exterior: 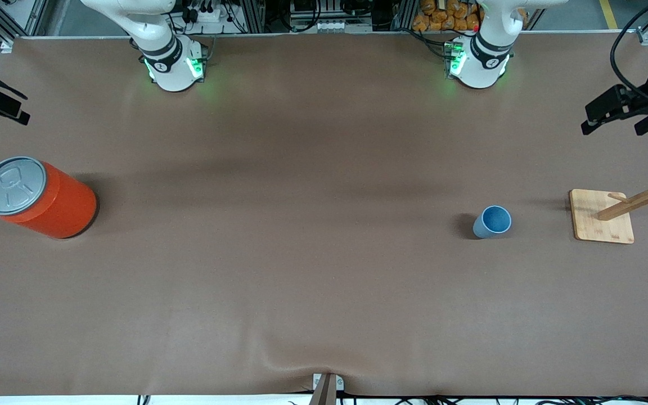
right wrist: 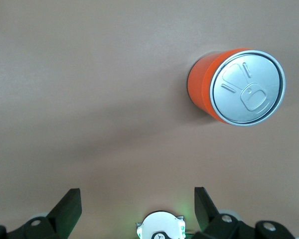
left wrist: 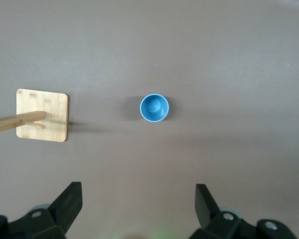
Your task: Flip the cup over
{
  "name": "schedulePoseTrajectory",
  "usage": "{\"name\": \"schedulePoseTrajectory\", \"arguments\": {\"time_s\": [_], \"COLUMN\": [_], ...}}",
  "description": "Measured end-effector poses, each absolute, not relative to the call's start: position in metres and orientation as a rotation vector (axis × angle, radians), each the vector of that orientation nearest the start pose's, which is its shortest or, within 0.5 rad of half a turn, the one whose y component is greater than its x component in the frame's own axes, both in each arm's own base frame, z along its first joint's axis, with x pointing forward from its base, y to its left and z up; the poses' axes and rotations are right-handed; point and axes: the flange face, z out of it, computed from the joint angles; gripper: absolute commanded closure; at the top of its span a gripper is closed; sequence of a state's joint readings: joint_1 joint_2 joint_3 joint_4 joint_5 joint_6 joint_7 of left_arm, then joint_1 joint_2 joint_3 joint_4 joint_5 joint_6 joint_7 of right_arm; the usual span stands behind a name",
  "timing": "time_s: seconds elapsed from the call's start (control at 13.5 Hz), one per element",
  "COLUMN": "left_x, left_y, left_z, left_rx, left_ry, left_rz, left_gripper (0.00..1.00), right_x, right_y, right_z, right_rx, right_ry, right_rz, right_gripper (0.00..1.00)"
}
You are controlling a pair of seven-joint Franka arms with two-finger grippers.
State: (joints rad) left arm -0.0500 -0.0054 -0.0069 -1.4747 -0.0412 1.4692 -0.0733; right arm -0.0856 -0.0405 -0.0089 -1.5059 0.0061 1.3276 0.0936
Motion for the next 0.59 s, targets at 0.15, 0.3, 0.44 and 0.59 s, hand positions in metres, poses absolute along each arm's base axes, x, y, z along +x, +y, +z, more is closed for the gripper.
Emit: {"name": "schedulePoseTrajectory", "arguments": {"time_s": [0.15,0.3,0.44,0.59], "left_x": [0.5439,0.5441,0.544,0.544], "left_y": [-0.028,-0.0225,-0.024,-0.0243], "left_z": [0.6601,0.6605,0.6607,0.6607], "left_rx": [-3.182,-3.182,-3.182,-3.182], "left_ry": [-0.041,-0.055,-0.051,-0.052], "left_rz": [0.013,0.011,0.011,0.011], "left_gripper": [0.0,0.0,0.0,0.0], "right_x": [0.5135,0.5143,0.515,0.5153], "right_y": [-0.0481,-0.0478,-0.0471,-0.0464], "right_z": [0.652,0.6522,0.6526,0.653], "right_rx": [-3.113,-3.114,-3.115,-3.115], "right_ry": [0.292,0.291,0.289,0.286], "right_rz": [0.23,0.222,0.213,0.209], "right_gripper": [0.0,0.0,0.0,0.0]}}
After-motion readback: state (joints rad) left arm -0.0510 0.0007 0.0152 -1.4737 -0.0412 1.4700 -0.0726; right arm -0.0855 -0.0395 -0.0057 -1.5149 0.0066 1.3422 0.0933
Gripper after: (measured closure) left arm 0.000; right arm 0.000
